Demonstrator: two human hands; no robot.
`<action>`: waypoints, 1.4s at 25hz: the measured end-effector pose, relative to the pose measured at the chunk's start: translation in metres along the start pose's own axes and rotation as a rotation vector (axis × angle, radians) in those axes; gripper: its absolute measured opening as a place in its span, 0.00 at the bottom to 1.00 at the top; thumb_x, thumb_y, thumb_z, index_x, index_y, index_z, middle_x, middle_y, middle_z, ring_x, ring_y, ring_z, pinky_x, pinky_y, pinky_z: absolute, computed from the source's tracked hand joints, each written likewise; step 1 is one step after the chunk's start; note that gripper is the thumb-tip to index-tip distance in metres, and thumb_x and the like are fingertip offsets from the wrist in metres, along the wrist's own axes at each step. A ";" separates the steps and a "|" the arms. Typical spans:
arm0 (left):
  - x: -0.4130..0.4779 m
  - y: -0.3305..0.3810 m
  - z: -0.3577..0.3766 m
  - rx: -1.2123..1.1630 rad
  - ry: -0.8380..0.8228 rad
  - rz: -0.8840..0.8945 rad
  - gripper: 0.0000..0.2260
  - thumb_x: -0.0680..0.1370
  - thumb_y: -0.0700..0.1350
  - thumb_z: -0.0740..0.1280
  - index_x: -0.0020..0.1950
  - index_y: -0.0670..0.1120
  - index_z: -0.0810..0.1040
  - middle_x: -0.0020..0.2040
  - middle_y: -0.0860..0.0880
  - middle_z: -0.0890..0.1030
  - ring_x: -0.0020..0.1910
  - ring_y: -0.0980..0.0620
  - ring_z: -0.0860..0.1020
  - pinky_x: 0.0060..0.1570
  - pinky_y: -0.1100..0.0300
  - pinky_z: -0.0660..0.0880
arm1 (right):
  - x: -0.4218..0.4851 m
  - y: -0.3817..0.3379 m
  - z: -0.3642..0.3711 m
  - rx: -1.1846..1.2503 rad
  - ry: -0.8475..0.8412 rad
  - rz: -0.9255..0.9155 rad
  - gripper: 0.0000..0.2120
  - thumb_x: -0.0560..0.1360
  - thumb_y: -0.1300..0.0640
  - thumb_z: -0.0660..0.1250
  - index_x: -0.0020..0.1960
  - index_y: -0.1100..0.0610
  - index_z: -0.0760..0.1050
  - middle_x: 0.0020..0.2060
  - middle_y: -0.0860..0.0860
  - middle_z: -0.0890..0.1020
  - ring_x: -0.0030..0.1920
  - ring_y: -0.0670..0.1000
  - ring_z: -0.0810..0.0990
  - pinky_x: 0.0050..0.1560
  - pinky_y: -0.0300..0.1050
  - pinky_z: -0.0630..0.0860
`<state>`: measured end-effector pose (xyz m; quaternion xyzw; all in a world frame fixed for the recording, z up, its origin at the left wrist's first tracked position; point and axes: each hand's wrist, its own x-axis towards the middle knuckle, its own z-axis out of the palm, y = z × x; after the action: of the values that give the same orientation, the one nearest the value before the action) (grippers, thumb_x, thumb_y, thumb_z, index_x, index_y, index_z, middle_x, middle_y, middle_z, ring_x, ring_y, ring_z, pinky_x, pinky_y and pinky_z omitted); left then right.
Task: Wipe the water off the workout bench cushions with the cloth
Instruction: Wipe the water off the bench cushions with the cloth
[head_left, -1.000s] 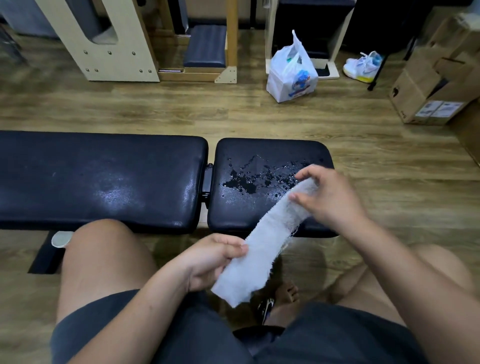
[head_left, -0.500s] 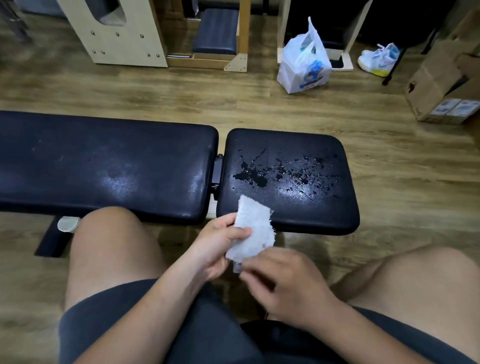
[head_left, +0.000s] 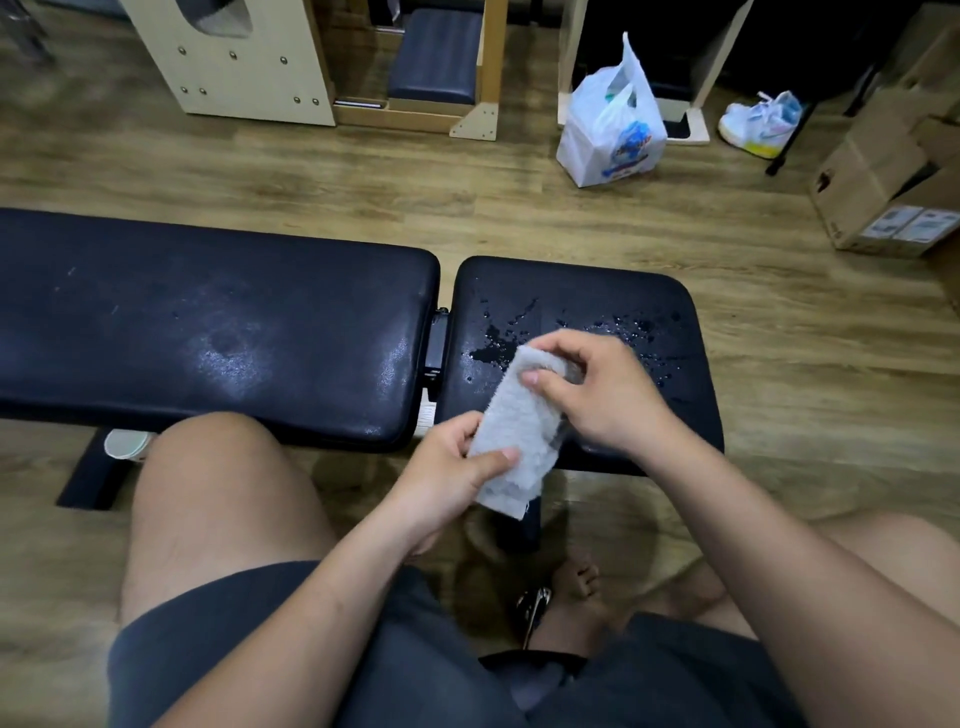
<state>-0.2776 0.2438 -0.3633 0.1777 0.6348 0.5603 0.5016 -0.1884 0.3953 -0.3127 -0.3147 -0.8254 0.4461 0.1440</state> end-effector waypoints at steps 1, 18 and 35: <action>0.004 0.001 -0.002 -0.014 0.048 0.016 0.08 0.76 0.34 0.68 0.55 0.39 0.78 0.49 0.40 0.84 0.47 0.43 0.83 0.48 0.51 0.79 | 0.015 -0.004 0.005 -0.040 0.001 -0.021 0.06 0.71 0.57 0.73 0.46 0.48 0.81 0.40 0.44 0.84 0.43 0.46 0.80 0.45 0.39 0.75; 0.086 0.010 -0.098 1.460 0.263 0.490 0.23 0.80 0.51 0.53 0.72 0.44 0.68 0.75 0.47 0.67 0.76 0.45 0.59 0.74 0.40 0.53 | -0.015 0.033 0.126 -0.858 -0.121 -0.095 0.29 0.78 0.46 0.51 0.73 0.61 0.64 0.73 0.62 0.66 0.74 0.66 0.60 0.70 0.63 0.63; 0.095 -0.011 -0.105 1.486 0.314 0.530 0.23 0.79 0.50 0.54 0.72 0.44 0.71 0.74 0.48 0.68 0.76 0.47 0.61 0.75 0.43 0.54 | 0.196 0.061 0.082 -1.039 -0.201 -0.022 0.30 0.79 0.48 0.41 0.76 0.62 0.52 0.76 0.60 0.57 0.76 0.63 0.53 0.75 0.55 0.52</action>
<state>-0.4027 0.2597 -0.4281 0.5290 0.8414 0.1105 0.0074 -0.3560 0.4937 -0.4179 -0.2914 -0.9507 0.0048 -0.1062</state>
